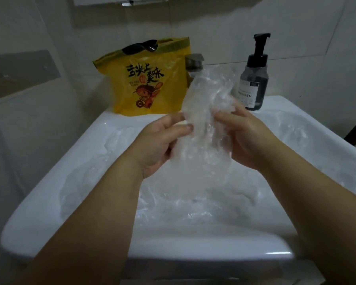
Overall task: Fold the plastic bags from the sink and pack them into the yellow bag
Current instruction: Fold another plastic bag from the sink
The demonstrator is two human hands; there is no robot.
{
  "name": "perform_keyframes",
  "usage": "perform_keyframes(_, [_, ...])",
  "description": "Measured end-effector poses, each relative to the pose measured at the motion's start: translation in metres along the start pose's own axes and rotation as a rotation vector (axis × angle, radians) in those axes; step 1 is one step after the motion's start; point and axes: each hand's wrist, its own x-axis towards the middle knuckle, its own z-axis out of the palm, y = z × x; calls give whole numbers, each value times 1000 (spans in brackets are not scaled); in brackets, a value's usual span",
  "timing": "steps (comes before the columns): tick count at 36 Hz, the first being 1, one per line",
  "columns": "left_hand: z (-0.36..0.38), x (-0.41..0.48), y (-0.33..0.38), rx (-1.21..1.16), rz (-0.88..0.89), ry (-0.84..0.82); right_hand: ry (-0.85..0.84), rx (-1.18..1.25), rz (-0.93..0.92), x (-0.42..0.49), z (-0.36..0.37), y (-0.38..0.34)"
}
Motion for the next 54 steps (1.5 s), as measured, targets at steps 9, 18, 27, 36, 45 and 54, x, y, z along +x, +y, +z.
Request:
perform_keyframes(9, [-1, 1, 7, -223, -1, 86, 75, -189, -11, -2, 2, 3])
perform_keyframes(18, [-2, 2, 3, -113, 37, 321, 314, -180, -15, 0, -1, 5])
perform_keyframes(27, [5, -5, -2, 256, -28, 28, 337, 179, -17, -2, 0, -10])
perform_keyframes(36, [-1, 9, -3, 61, 22, 231, 356, -143, -51, -1, -1, -3])
perform_keyframes(45, [-28, 17, 1, -431, -75, 421, 289, -257, 47, 0, -6, 0])
perform_keyframes(54, [-15, 5, 5, -261, -53, 192, 97, 86, 235, -4, 0, -6])
